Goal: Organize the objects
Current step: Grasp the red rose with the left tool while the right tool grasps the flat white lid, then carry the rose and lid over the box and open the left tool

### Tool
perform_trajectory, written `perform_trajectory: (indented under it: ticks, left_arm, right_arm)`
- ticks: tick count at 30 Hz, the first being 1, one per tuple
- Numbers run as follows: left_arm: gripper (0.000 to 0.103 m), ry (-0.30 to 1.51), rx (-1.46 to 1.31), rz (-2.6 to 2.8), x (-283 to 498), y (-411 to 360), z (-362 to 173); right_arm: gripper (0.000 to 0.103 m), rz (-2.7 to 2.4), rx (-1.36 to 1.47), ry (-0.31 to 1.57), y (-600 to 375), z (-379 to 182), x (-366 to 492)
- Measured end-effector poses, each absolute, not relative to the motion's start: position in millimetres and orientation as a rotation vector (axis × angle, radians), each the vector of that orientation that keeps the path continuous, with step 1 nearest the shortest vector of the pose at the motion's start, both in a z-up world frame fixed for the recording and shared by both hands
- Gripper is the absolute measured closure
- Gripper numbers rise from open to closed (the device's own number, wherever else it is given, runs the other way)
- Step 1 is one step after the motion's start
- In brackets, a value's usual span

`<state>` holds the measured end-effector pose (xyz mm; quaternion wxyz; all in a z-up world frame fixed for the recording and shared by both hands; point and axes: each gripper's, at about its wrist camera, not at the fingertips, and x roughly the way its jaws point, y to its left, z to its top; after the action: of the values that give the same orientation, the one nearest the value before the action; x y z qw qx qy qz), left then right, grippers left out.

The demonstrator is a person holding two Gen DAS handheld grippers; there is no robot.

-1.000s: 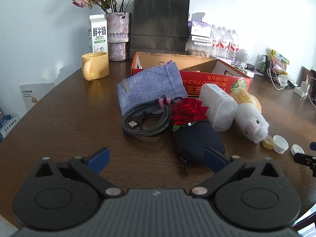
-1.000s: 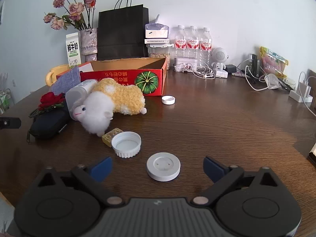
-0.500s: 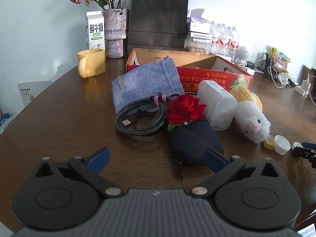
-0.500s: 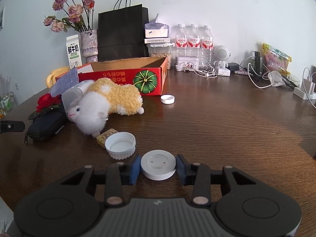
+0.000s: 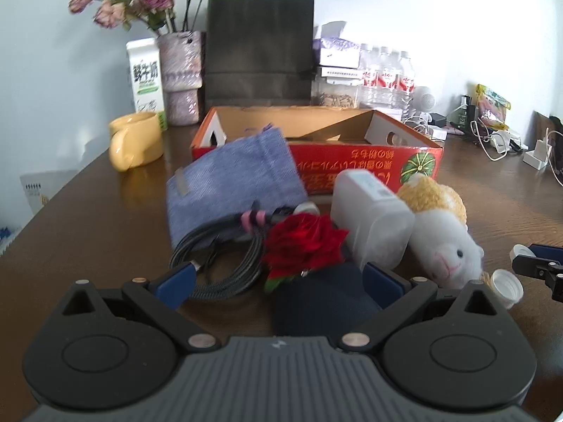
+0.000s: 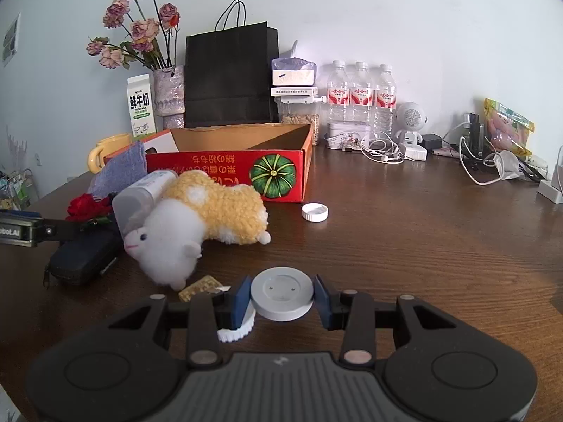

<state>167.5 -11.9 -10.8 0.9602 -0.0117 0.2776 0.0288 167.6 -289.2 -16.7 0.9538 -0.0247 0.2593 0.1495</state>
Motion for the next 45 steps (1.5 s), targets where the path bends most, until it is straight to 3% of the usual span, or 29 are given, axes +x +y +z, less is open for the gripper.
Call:
perform_trajectory:
  ticks: [2, 7, 11, 14, 18, 45]
  left_arm:
    - [0.0, 0.556, -0.011, 0.054, 174, -15, -11]
    - [0.014, 0.55, 0.015, 0.051, 187, -20, -9]
    - [0.03, 0.553, 0.02, 0.036, 193, -21, -11]
    - [0.055, 0.558, 0.031, 0.006, 195, -21, -13]
    - [0.063, 0.545, 0.054, -0.013, 190, -21, -13]
    - [0.064, 0.397, -0.012, -0.082, 179, -6, 33]
  right_arm:
    - [0.065, 0.309, -0.051, 0.523, -286, -16, 171]
    - [0.065, 0.322, -0.051, 0.515, -280, -12, 178]
    - [0.065, 0.331, -0.052, 0.514, -274, -11, 182]
    - [0.065, 0.339, -0.053, 0.515, -271, -10, 184]
    - [0.065, 0.346, -0.053, 0.512, -268, -8, 186]
    - [0.065, 0.429, -0.088, 0.398, -218, 30, 206]
